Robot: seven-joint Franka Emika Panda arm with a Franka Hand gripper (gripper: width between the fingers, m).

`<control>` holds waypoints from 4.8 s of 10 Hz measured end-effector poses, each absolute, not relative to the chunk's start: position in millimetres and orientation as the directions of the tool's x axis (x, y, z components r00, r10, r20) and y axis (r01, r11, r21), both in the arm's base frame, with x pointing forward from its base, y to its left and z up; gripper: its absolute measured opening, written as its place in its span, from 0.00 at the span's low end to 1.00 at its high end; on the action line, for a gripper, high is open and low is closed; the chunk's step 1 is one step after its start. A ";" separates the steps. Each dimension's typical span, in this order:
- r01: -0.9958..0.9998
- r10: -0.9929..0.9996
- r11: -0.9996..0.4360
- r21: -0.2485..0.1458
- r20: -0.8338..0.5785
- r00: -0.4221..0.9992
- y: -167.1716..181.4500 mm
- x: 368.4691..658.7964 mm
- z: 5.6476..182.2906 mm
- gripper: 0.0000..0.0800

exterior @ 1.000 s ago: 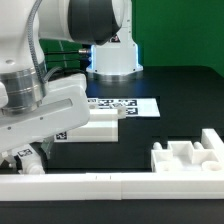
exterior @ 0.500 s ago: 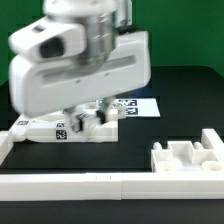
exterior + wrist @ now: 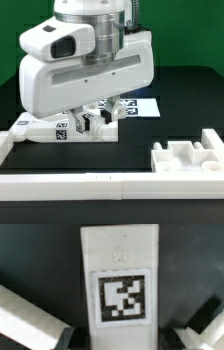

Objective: Assemble chair

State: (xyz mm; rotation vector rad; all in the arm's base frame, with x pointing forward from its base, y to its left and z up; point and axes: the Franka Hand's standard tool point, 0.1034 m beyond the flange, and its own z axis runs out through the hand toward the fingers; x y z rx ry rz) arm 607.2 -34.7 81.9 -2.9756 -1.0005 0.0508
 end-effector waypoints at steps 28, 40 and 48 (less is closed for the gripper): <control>0.747 0.746 0.664 0.031 -0.095 -0.659 87.8 442.7 47.8 0.36; 0.880 0.880 0.472 0.050 -0.075 -0.468 105.7 435.0 44.0 0.80; 0.984 0.982 -0.167 0.068 -0.076 0.172 97.6 460.1 61.2 0.81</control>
Offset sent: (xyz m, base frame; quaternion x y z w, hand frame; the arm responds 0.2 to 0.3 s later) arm 0.0000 0.0000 0.0000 0.0000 0.0000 -0.1296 0.9916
